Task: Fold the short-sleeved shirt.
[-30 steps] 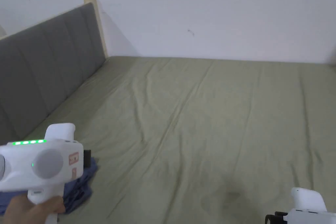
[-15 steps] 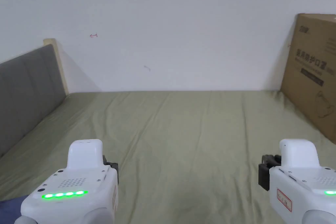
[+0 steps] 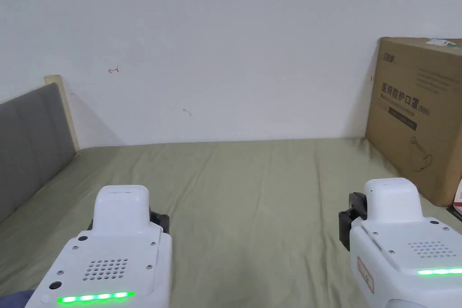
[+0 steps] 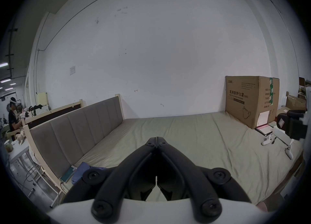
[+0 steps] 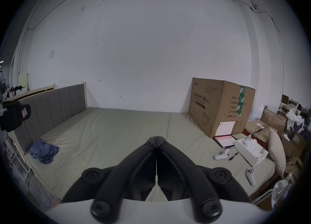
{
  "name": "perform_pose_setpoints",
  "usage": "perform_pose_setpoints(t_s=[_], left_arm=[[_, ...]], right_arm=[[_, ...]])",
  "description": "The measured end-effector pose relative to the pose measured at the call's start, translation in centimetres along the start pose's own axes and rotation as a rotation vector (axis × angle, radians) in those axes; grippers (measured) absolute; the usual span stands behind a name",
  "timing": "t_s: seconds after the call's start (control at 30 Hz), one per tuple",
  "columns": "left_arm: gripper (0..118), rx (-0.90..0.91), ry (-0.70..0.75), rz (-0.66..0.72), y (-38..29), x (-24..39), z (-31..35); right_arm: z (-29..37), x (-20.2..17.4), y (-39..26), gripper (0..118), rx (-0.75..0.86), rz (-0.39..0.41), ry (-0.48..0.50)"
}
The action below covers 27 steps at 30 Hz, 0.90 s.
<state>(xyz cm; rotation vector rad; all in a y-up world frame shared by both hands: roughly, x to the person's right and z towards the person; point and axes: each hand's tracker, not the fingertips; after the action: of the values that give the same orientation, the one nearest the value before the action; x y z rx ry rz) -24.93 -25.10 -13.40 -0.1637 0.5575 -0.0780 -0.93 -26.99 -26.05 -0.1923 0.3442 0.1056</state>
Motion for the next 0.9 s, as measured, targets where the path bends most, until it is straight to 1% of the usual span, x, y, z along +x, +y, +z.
perform_pose_setpoints(t_s=[0.13,0.2,0.23,0.27,0.3,0.33,0.37,0.4,0.43,0.47,0.5,0.53,0.57,0.6,0.7,0.83,0.9], left_arm=[[0,-0.017,-0.007,0.021,0.2,-0.3,-0.3],[0,-0.026,-0.01,0.034,-0.1,-0.6,-0.7],[4,-0.027,-0.009,0.032,-0.1,-0.7,-0.8],[14,-0.029,-0.009,0.027,-0.1,-0.7,-0.9],[36,-0.033,-0.005,0.02,-0.1,-0.6,-0.9],[58,-0.04,-0.006,0.01,-0.2,-0.6,-1.1],[79,-0.047,-0.012,0.005,-0.1,-0.7,-1.4],[101,-0.063,-0.016,0.012,-0.1,-0.7,-1.6],[109,-0.07,-0.026,0.024,-0.1,-0.8,-1.8],[111,-0.074,-0.04,0.046,-0.2,-1.0,-1.9],[111,-0.08,-0.036,0.054,-0.1,-1.0,-2.0],[111,-0.069,-0.045,0.067,-0.1,-1.1,-2.0],[111,-0.065,-0.048,0.084,-0.1,-1.1,-1.9],[111,-0.072,-0.066,0.086,0.0,-1.2,-2.1],[111,-0.087,-0.134,0.102,0.0,-1.6,-2.4],[111,-0.099,-0.133,0.08,-0.1,-1.3,-2.6],[111,-0.114,-0.114,0.047,0.0,-0.9,-2.7]], right_arm=[[-0.2,0.0,0.3,0,-0.011,-0.018,0.011],[-0.3,-0.1,0.5,0,-0.013,-0.005,0.005],[-0.5,-0.3,0.5,1,-0.015,0.006,0.0],[-0.5,-0.3,0.5,3,-0.016,0.014,-0.002],[-0.7,-0.4,0.6,8,-0.019,0.018,0.001],[-0.8,-0.4,0.8,17,-0.024,0.019,0.004],[-1.0,-0.4,0.9,32,-0.032,0.02,0.008],[-1.2,-0.5,1.0,65,-0.046,0.023,0.011],[-1.4,-0.6,1.1,94,-0.052,0.023,0.01],[-1.6,-0.6,1.2,115,-0.063,0.024,0.012],[-1.8,-0.6,1.2,118,-0.071,0.022,0.015],[-1.9,-0.6,1.0,118,-0.073,0.021,0.014],[-1.7,-0.6,0.9,118,-0.122,0.037,0.001],[-1.8,-0.7,1.0,118,-0.071,0.025,0.008],[-2.5,-0.6,1.1,118,-0.086,0.006,0.012],[-2.8,-0.3,1.2,118,-0.085,-0.016,0.023],[-2.6,-0.2,1.2,118,-0.079,-0.018,0.016]])
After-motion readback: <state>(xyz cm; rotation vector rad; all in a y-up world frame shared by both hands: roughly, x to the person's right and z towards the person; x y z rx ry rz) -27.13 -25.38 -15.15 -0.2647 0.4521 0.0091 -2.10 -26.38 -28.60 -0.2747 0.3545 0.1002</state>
